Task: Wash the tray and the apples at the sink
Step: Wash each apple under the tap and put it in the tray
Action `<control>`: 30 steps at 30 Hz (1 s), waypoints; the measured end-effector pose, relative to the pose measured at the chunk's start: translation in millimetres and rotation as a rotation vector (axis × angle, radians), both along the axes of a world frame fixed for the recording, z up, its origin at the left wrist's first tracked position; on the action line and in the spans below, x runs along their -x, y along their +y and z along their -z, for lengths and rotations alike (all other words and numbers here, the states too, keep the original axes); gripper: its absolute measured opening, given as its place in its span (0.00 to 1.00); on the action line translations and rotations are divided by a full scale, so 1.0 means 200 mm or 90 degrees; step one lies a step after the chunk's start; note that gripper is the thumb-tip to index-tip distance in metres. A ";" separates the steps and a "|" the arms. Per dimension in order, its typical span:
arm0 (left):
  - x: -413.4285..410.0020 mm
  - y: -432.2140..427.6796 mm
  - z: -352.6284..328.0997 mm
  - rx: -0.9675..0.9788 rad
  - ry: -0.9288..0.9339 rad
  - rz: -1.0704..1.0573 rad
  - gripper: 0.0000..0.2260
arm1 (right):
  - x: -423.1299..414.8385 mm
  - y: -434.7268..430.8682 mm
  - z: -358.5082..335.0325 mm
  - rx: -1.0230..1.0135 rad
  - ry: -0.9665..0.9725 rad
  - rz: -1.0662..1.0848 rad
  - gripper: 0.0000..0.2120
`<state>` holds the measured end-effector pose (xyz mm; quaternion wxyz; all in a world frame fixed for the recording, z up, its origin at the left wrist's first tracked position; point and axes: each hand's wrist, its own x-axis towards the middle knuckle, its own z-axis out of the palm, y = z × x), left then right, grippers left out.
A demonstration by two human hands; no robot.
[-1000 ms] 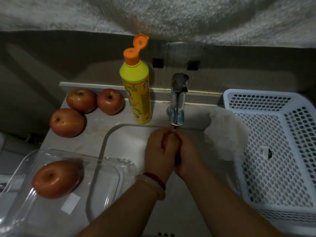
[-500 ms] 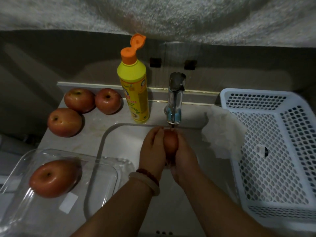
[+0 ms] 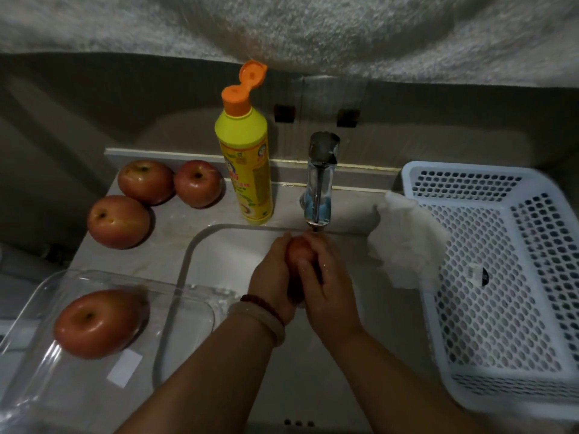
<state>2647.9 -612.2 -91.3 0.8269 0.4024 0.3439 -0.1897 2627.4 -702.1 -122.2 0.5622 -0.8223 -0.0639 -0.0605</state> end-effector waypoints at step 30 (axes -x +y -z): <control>0.06 -0.04 -0.02 -0.218 -0.130 0.126 0.13 | -0.11 0.00 -0.19 -0.326 0.466 0.189 0.13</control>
